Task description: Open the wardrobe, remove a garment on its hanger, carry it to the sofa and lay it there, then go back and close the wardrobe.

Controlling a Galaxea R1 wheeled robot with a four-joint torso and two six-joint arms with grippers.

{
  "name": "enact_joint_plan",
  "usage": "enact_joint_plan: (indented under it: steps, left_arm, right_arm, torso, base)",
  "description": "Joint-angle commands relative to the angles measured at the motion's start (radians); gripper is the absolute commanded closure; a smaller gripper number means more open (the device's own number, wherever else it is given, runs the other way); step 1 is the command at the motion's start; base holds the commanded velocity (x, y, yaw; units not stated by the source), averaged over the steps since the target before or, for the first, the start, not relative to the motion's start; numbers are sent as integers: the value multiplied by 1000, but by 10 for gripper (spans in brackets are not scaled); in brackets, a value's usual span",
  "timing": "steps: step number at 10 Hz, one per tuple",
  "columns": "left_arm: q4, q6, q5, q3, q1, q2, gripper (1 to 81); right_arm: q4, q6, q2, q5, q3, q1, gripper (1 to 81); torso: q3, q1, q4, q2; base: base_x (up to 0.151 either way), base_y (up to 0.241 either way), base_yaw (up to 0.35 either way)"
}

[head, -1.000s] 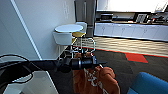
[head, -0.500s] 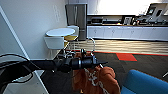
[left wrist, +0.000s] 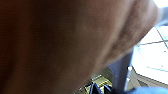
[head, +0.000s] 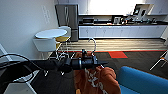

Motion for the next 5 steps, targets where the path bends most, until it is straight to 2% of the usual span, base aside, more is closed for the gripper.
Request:
enact_joint_plan:
  steps: [1, 3, 4, 5]
  left_arm:
    - [29, 10, -72, 31, -171, 7, 811]
    - [29, 10, -72, 31, -172, 7, 811]
    - [29, 10, -72, 31, -171, 7, 811]
    - [29, 10, -72, 31, -171, 7, 811]
  right_arm:
    - [-5, 1, -5, -51, 2, 7, 10]
    - [-6, 1, -5, -51, 2, 7, 10]
    - [-6, 1, -5, -51, 2, 7, 10]
    - [-5, 1, -5, -51, 2, 7, 10]
  torso:
    - [0, 0, 0, 0]
    - [-93, 0, 0, 0]
    - [-8, 0, 0, 0]
    - [-28, 0, 0, 0]
  base:
    - [0, 0, -233]
    - [0, 0, -232]
    - [0, 0, -233]
    - [0, 0, -233]
